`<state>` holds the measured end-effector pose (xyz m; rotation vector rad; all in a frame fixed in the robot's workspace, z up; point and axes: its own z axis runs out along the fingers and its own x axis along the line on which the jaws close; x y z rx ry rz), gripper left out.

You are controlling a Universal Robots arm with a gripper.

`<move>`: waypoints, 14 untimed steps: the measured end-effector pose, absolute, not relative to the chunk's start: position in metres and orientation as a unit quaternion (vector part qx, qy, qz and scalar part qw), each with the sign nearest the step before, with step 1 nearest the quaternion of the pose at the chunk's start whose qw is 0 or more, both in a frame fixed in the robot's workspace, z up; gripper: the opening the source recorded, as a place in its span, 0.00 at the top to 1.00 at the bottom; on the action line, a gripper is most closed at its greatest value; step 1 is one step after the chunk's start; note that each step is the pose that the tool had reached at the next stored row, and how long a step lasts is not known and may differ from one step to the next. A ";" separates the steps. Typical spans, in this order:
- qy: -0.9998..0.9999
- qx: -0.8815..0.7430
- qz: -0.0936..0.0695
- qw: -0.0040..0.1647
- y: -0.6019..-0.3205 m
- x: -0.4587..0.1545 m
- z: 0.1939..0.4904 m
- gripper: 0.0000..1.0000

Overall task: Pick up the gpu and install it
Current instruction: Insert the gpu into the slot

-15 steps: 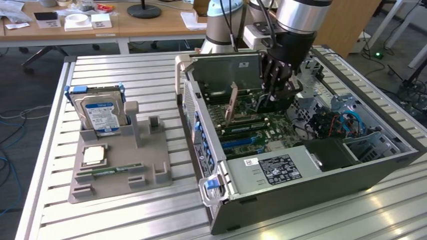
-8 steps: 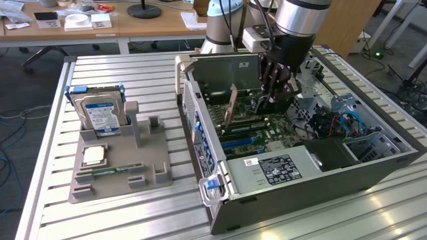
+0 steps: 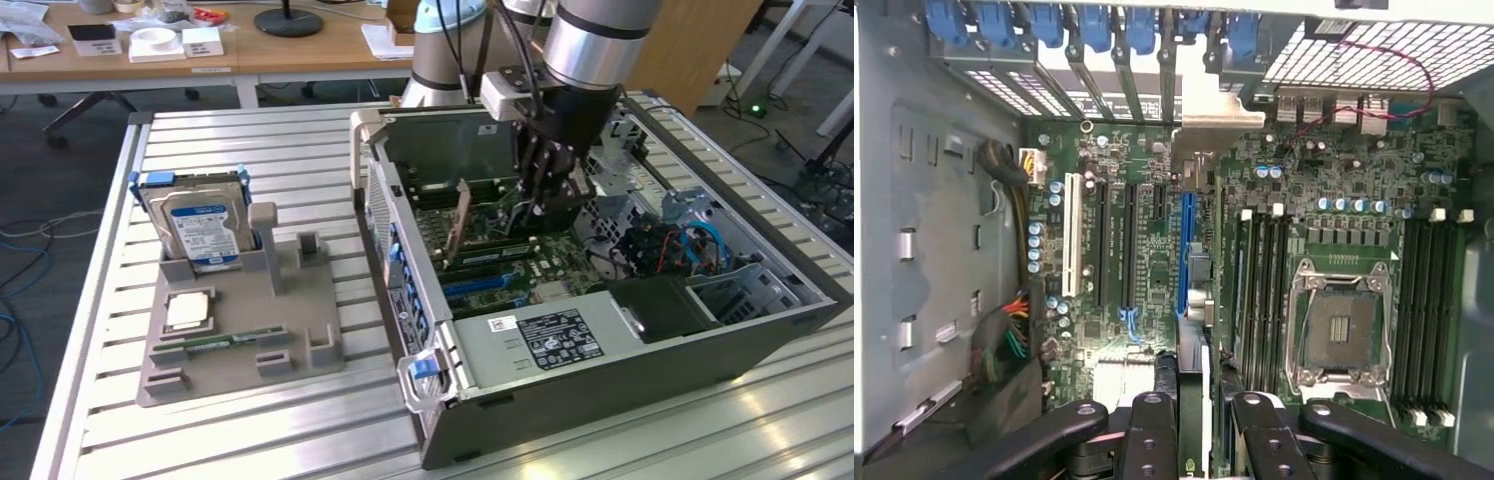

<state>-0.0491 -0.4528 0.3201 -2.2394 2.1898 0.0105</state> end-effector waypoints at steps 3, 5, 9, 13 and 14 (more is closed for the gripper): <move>0.699 -0.715 0.003 0.005 -0.453 -0.050 0.314 0.74; 0.699 -0.715 0.003 0.005 -0.453 -0.050 0.311 0.74; 0.699 -0.715 0.003 0.005 -0.453 -0.051 0.304 0.74; 0.699 -0.715 0.003 0.005 -0.453 -0.051 0.301 0.74; 0.699 -0.715 0.003 0.005 -0.453 -0.052 0.299 0.74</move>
